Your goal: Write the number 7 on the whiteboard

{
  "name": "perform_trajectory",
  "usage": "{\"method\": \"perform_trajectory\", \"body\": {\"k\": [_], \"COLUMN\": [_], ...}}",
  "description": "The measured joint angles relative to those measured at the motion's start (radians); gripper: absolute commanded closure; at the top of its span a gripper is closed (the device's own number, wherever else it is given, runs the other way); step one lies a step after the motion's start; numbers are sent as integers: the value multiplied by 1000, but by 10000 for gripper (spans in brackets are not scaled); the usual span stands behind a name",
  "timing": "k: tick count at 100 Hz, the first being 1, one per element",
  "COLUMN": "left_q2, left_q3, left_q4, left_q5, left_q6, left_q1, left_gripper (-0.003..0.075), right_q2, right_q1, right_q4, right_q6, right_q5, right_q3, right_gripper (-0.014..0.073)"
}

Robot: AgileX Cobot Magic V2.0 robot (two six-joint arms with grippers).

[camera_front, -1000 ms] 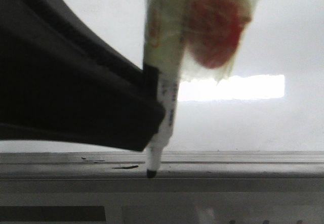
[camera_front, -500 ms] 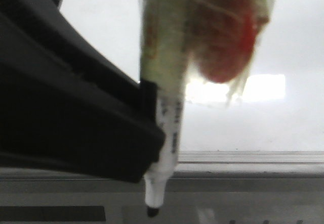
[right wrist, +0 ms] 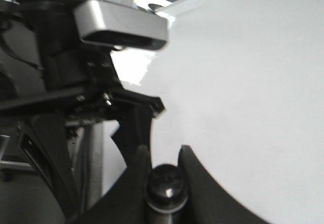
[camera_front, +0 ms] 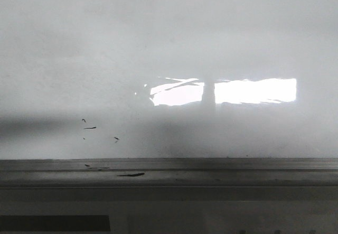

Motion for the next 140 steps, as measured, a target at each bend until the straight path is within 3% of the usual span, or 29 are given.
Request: {"method": "perform_trajectory", "body": {"k": [16,33,44,57,140], "left_q2": [-156,-262,-281,-281,-281], "left_q3": [87,166,194,206,206], "left_q4": [-60,-117,-123,-124,-125], "left_q5": [-134,-178,-171,-143,-135], "left_q6": [-52,-63,-63,-64,-66], "left_q1": [78,99,99,99,99], "left_gripper": [489,743,741,741,741], "right_q2": [30,94,122,128,22], "right_q1": [0,0,0,0,0], "right_q4": [25,192,302,331,342], "right_q6": [-75,-253,-402,-448,-407], "right_q5": [-96,-112,-118,-122,-65], "right_q3": [-1,-1,-1,-1,-1], "right_gripper": [655,655,655,655,655]}}
